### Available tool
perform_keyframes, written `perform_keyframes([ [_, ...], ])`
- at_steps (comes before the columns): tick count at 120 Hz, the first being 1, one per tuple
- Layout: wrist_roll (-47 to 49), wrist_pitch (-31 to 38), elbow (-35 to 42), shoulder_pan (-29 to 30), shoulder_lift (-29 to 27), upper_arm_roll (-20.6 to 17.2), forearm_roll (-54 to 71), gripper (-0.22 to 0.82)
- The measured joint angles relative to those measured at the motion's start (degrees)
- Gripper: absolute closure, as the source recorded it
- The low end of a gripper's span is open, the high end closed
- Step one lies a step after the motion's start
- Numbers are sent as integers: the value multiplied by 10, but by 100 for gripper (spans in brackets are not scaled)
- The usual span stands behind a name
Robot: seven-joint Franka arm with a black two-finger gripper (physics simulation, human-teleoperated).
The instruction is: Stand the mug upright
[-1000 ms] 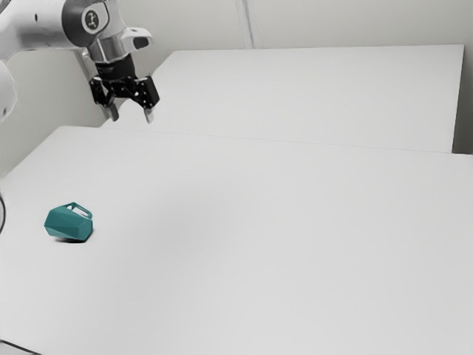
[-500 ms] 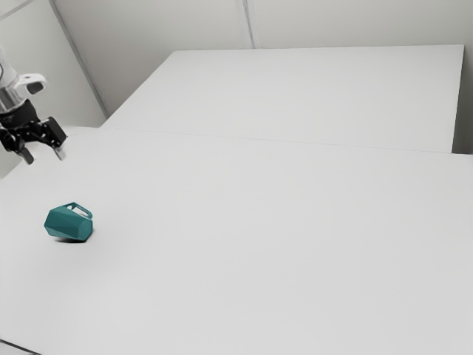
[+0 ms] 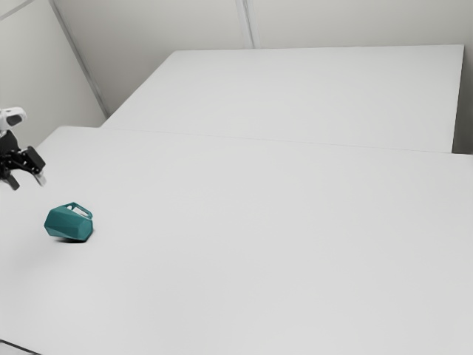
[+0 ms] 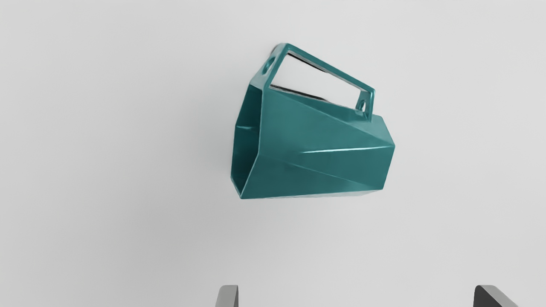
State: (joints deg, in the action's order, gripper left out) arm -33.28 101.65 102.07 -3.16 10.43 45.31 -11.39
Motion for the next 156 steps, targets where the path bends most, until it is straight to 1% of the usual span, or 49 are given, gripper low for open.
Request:
perform_keyframes([
  [27, -89, 18, -54, 57, 96, -12, -82, 0],
  [54, -165, 14, -65, 120, 137, -23, -136, 0],
  [75, -218, -23, -108, 192, 172, -58, -167, 0],
  [94, -263, -71, -178, 268, 226, -100, -197, 0],
  [101, -277, -90, -198, 288, 241, -114, -206, 0],
  [113, -300, -118, -223, 306, 264, -126, -225, 0],
  [125, -323, -130, -244, 311, 281, -135, -236, 0],
  [156, -374, -145, -244, 310, 301, -138, -301, 0],
])
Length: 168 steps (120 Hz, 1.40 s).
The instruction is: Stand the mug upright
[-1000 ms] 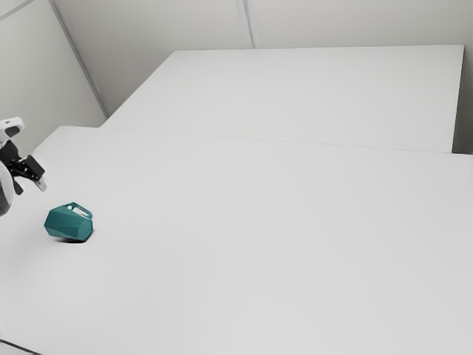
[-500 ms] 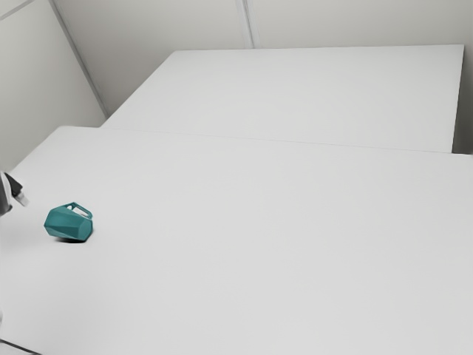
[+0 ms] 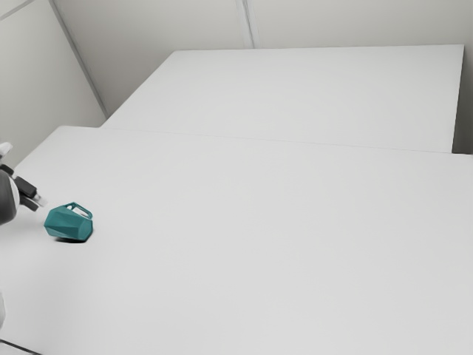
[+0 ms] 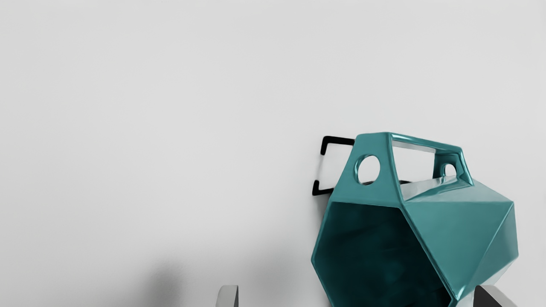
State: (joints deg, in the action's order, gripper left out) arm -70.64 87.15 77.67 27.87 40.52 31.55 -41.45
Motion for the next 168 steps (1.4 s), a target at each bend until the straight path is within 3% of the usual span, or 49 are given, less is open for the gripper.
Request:
perform_keyframes([
  [68, -27, -114, 43, 11, 0, 6, -90, 0],
  [124, -19, -133, 46, 14, 23, 6, -105, 3],
  [140, -18, -133, 46, 14, 23, 6, -109, 10],
  [168, -16, -133, 46, 11, 23, 6, -114, 36],
])
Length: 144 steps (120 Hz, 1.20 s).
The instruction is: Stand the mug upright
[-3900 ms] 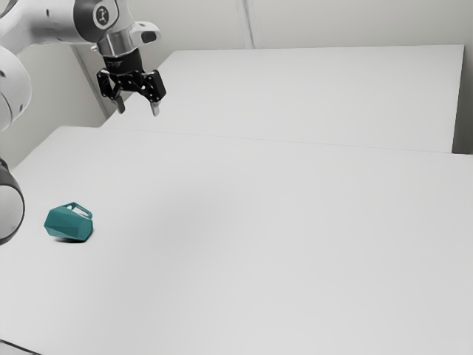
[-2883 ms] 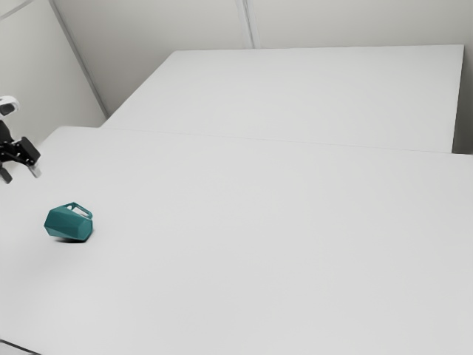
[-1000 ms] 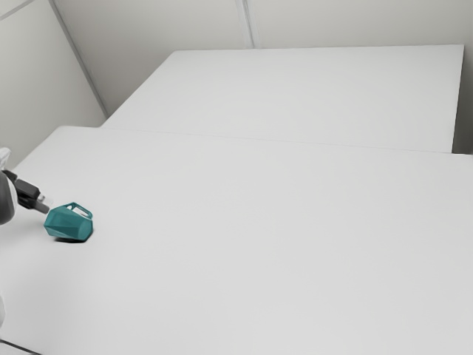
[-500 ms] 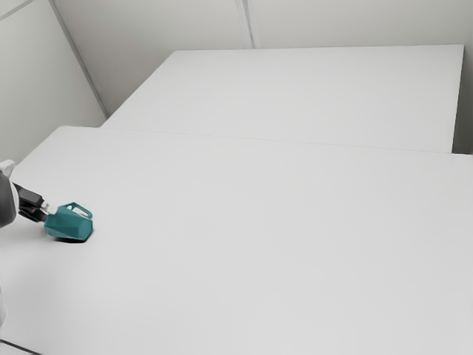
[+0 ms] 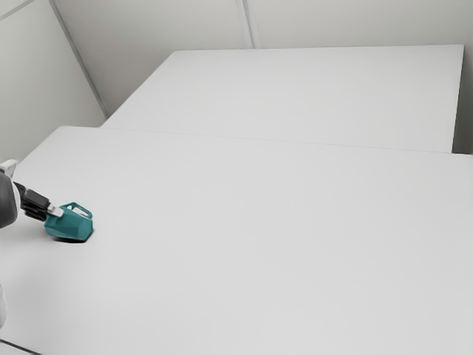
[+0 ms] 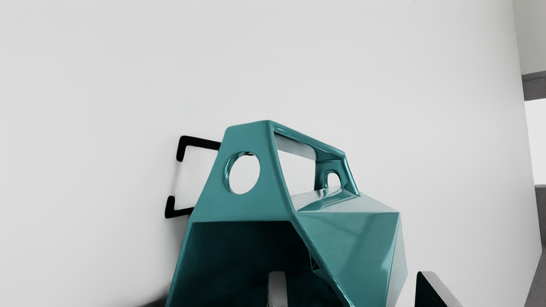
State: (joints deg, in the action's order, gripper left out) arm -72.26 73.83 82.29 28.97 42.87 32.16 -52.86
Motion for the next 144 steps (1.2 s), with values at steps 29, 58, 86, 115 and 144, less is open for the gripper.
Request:
perform_keyframes([
  [29, 1, 2, 0, -1, 0, 0, -1, 62],
  [58, 2, -1, 1, -3, 0, -1, -12, 71],
  [86, 2, -6, -6, -16, -16, -23, -37, 78],
  [115, 6, -2, -11, -48, -50, -54, -60, 79],
  [144, 37, 78, 86, -161, -194, -103, 18, 79],
])
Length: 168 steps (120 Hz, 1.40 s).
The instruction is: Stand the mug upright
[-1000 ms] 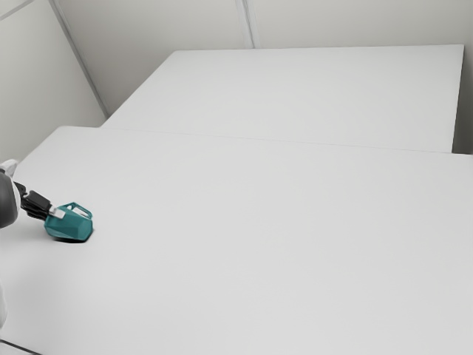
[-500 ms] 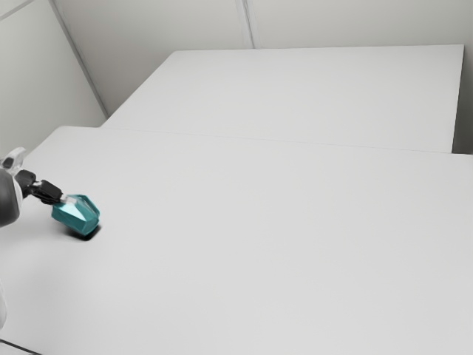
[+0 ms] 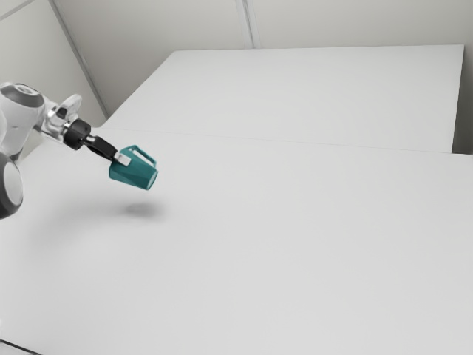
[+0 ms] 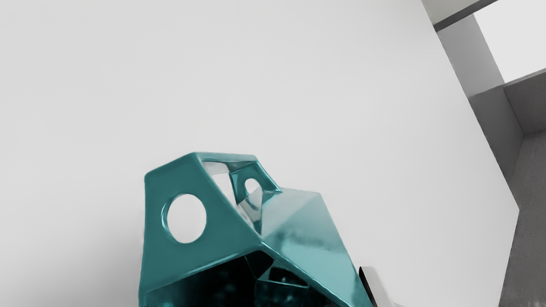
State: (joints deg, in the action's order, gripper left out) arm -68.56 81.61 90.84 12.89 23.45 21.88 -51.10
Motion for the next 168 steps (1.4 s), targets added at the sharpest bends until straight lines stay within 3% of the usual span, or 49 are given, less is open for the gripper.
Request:
perform_keyframes([
  [13, 27, 74, 99, -74, -121, -4, 105, 79],
  [26, 57, 153, 180, -143, -198, -5, 218, 79],
  [43, 96, 248, 242, -219, -248, -7, 347, 79],
  [61, 132, 327, 273, -274, -261, -7, 444, 79],
  [111, 219, 485, 401, -284, -326, -15, 610, 79],
  [168, 293, 565, 496, -283, -364, -17, 637, 79],
])
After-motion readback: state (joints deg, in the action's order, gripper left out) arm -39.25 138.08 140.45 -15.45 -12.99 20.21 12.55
